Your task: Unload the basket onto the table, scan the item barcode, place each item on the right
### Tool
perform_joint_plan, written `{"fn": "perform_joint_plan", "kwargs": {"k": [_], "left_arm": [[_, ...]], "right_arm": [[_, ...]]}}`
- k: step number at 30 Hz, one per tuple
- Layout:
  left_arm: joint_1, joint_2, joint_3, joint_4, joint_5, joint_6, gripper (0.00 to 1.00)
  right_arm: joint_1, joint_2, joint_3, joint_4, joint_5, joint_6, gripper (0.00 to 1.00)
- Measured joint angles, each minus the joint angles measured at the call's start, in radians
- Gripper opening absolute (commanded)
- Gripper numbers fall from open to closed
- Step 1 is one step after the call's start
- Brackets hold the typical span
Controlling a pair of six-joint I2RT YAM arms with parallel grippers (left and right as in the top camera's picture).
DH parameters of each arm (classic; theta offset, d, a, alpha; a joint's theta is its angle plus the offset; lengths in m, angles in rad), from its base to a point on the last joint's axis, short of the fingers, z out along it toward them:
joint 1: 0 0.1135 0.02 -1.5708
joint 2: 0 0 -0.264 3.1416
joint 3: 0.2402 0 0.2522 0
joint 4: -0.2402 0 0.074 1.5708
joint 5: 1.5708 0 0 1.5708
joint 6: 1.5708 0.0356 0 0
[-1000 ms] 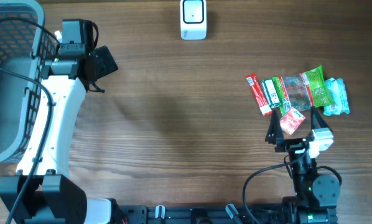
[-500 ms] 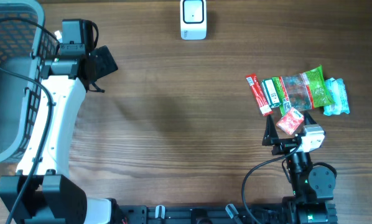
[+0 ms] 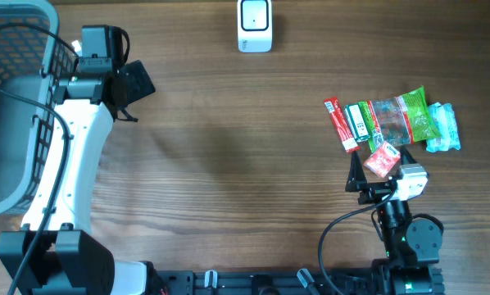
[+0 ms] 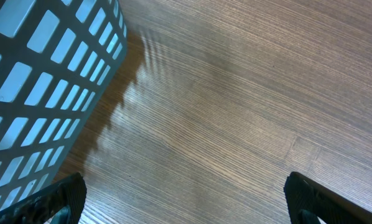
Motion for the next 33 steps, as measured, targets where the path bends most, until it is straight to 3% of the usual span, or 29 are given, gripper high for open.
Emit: {"fn": "perform_joint_plan", "kwargs": {"k": [7, 11, 22, 33], "left_arm": [[0.000, -0.005, 0.000, 0.000, 0.000, 0.000, 1.00], [0.000, -0.094, 0.000, -0.001, 0.000, 0.000, 1.00], [0.000, -0.756, 0.002, 0.000, 0.000, 0.000, 1.00], [0.004, -1.198, -0.042, -0.104, 0.000, 0.000, 1.00]], "right_arm": [[0.000, 0.000, 0.000, 0.000, 0.000, 0.000, 1.00], [0.000, 0.000, 0.000, 0.000, 0.000, 0.000, 1.00], [0.000, 0.000, 0.000, 0.000, 0.000, 0.000, 0.99], [0.000, 0.000, 0.000, 0.000, 0.000, 0.000, 1.00]]}}
